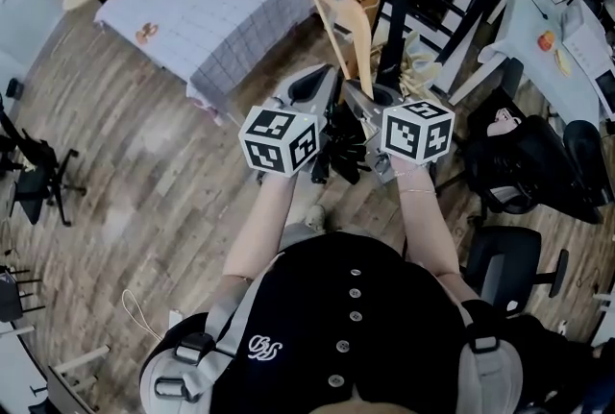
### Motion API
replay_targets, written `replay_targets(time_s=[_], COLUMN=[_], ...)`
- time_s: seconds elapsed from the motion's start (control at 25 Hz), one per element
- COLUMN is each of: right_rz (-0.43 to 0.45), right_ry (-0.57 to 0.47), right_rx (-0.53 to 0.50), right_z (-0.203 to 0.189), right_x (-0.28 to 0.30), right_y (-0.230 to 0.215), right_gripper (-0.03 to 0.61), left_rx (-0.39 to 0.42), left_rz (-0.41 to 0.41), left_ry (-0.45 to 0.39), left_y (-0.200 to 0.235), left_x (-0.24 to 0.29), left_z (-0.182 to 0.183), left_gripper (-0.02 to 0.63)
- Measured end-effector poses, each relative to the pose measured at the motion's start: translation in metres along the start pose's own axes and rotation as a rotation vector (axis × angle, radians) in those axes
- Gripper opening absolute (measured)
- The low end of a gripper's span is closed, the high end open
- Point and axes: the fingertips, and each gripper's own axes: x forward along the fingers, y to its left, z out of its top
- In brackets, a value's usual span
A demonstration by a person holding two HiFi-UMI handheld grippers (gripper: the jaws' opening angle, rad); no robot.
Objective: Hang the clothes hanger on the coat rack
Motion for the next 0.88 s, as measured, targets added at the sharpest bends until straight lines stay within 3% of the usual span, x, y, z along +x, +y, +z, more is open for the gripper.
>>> replay_targets(time_s=[0.88], right_rz=[-0.017], right_ry=[0.063], right_rx=[0.020], right_z=[-0.010], right_x=[0.047], right_y=[-0.024], right_gripper=[-0.005], left_rx=[0.004], left_rz=[-0.030], left_ry=[0.066], left_y=[0.039], left_x=[0.022], left_z=[-0.008], left_gripper=[-0.001])
